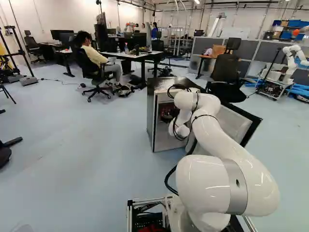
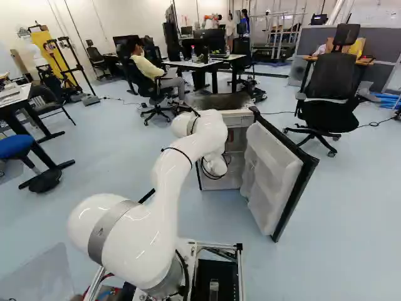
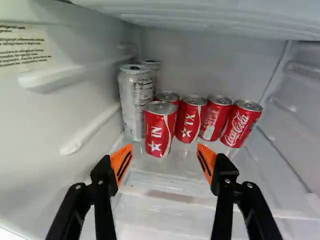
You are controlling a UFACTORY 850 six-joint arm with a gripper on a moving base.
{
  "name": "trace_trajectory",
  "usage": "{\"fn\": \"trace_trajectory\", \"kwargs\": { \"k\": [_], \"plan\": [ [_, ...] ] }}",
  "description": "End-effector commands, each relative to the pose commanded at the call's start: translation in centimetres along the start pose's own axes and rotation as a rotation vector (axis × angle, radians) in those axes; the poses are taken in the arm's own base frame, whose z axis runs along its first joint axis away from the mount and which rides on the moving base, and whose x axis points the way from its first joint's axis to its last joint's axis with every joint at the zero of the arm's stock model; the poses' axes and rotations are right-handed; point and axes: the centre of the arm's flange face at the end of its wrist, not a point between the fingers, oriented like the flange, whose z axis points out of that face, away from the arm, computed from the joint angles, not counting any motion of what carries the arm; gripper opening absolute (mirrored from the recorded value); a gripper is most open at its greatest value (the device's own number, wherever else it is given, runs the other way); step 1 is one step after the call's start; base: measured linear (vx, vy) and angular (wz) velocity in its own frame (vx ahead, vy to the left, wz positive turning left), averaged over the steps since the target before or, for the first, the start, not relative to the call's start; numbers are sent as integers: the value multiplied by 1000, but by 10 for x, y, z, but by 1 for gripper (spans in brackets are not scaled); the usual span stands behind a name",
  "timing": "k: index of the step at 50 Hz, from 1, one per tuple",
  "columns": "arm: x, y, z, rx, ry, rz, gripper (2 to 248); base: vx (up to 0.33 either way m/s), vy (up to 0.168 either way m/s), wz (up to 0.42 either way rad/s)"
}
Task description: Grab a drink from the fridge
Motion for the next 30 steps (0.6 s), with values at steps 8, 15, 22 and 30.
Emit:
{"fn": "trace_trajectory", "kwargs": {
  "k": [8, 15, 22, 30],
  "plan": [
    [-1, -1, 8, 4, 14, -8, 187, 0, 0, 0],
    [-2, -2, 15, 6, 27, -16, 187, 0, 0, 0],
    [-3, -3, 22, 9, 41, -23, 187, 0, 0, 0],
    [-4, -4, 31, 12, 58, -33, 187, 0, 0, 0]
  ]
}}
